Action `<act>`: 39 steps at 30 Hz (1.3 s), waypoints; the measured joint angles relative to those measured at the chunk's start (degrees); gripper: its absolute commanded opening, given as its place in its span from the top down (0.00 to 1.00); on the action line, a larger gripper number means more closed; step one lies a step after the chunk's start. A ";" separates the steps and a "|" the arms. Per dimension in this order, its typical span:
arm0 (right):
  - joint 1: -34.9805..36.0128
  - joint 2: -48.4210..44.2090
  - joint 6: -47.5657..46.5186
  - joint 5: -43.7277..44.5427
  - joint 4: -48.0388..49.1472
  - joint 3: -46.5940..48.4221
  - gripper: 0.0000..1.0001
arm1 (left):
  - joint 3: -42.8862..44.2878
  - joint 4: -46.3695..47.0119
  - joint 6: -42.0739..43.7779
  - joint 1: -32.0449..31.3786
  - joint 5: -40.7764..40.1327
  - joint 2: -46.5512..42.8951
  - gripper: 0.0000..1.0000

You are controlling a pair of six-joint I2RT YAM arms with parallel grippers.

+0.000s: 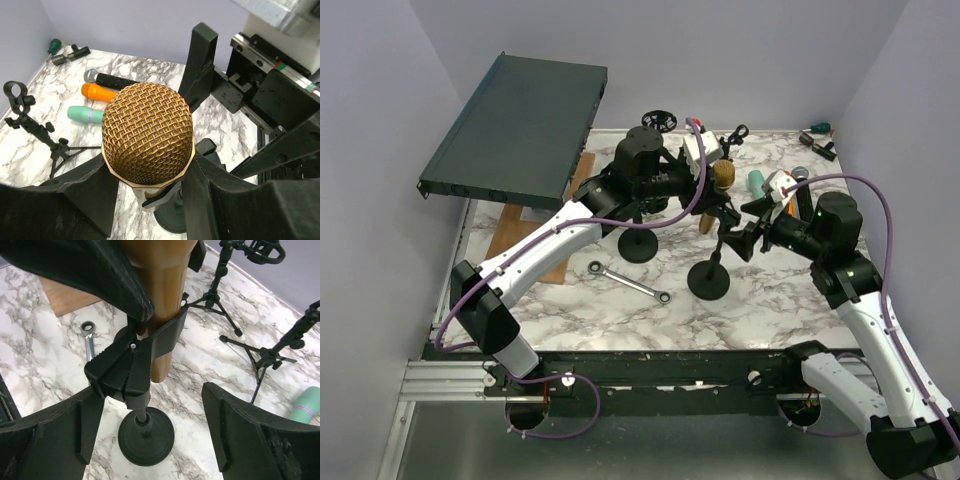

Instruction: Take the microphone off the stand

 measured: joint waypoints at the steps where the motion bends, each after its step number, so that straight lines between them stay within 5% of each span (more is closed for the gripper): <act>1: 0.00 -0.02 0.46 0.57 -1.25 0.92 0.14 | 0.00 -0.42 0.02 -0.33 -1.03 -0.13 1.00; 7: 0.00 -0.02 2.51 1.99 -3.63 4.59 0.16 | 0.00 -1.51 0.02 -1.95 -5.60 -0.63 1.00; 14: 0.02 0.24 3.96 1.33 -3.80 4.76 0.36 | 0.92 -3.37 0.02 -2.80 -8.31 -0.68 1.00; 25: 0.20 1.07 5.57 -1.31 -3.28 4.83 0.99 | 1.51 -4.83 0.31 -2.99 -10.05 -0.68 1.00; 39: 0.22 0.48 4.79 0.63 -3.93 5.05 0.99 | 4.79 -7.19 1.36 -2.32 -11.23 -0.70 1.00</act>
